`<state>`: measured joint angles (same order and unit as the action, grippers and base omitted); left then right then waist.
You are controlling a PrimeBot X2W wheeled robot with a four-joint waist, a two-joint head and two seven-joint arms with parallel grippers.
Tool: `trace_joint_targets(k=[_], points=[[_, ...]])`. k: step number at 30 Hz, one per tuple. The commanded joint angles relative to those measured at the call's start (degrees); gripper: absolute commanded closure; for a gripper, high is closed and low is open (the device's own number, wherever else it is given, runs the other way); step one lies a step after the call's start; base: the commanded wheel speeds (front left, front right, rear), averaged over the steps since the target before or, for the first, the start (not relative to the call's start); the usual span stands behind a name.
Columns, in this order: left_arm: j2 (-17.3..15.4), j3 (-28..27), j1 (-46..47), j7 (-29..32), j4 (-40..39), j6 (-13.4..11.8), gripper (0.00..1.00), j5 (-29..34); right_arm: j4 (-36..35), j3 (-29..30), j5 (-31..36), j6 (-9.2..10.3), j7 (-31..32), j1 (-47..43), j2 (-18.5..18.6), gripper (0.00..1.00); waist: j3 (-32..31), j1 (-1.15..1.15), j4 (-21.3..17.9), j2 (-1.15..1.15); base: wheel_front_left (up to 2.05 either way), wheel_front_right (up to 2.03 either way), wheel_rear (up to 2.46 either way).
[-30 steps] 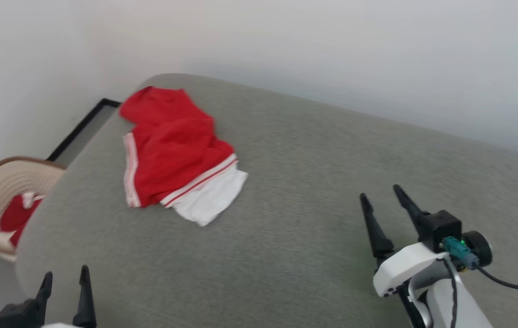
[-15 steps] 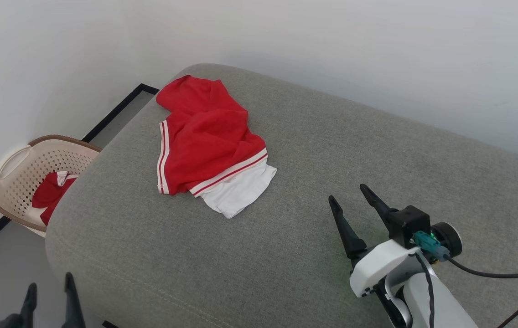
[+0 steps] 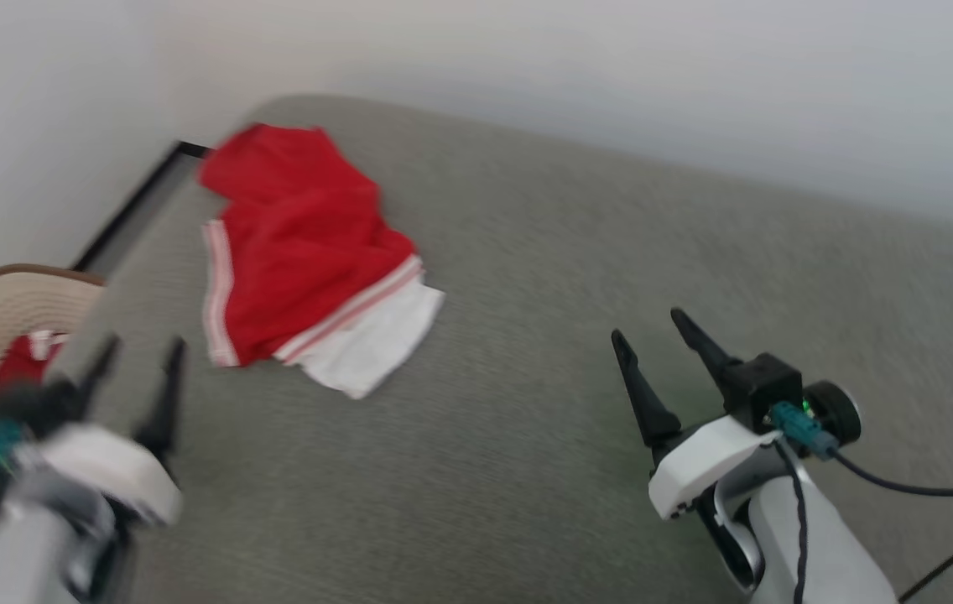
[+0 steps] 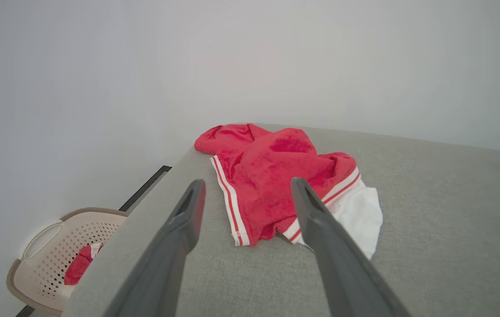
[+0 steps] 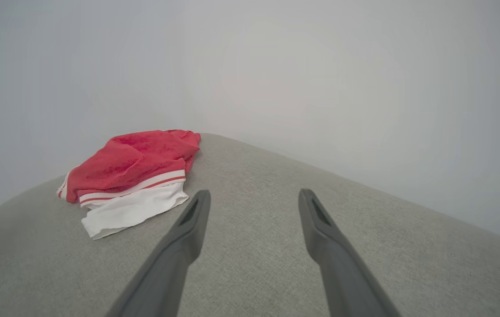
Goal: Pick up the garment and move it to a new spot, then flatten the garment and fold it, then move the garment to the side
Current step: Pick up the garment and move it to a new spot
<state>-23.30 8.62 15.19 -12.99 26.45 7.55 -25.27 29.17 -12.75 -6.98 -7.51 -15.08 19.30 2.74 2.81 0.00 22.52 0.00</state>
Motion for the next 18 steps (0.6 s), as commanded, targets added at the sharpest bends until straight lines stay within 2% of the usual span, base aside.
trace_joint_targets(k=[1,2,3,4,11,18], points=[[-3.6,3.2,4.6,1.6,1.8,-0.1,0.0,-3.6,-0.5,0.2,0.6,0.04,-0.1,1.3,0.3,0.0,7.2,0.0,-7.1,0.0,0.0,0.0,0.0],[-3.6,3.2,4.6,1.6,1.8,-0.1,0.0,-3.6,-0.5,0.2,0.6,0.04,-0.1,1.3,0.3,0.0,7.2,0.0,-7.1,0.0,0.0,0.0,0.0],[-7.6,7.3,9.0,3.7,4.4,-0.1,0.0,-8.7,-0.8,0.5,0.9,0.04,-0.1,1.9,0.2,0.0,9.6,0.0,-9.2,0.0,0.0,0.0,0.0],[-7.6,7.3,9.0,3.7,4.4,-0.1,0.0,-8.7,-0.8,0.5,0.9,0.04,-0.1,1.9,0.2,0.0,9.6,0.0,-9.2,0.0,0.0,0.0,0.0],[-20.4,21.1,20.5,15.8,9.5,-0.1,0.0,-27.1,-3.2,0.0,0.9,0.04,-0.1,4.2,0.2,0.0,16.9,0.0,-16.3,0.0,0.0,0.0,0.0],[-28.2,29.9,23.7,25.8,12.4,-0.1,0.0,-40.1,-5.7,-2.4,0.3,0.04,-0.1,5.8,0.2,0.0,20.4,0.0,-21.9,0.0,0.0,0.0,0.0]])
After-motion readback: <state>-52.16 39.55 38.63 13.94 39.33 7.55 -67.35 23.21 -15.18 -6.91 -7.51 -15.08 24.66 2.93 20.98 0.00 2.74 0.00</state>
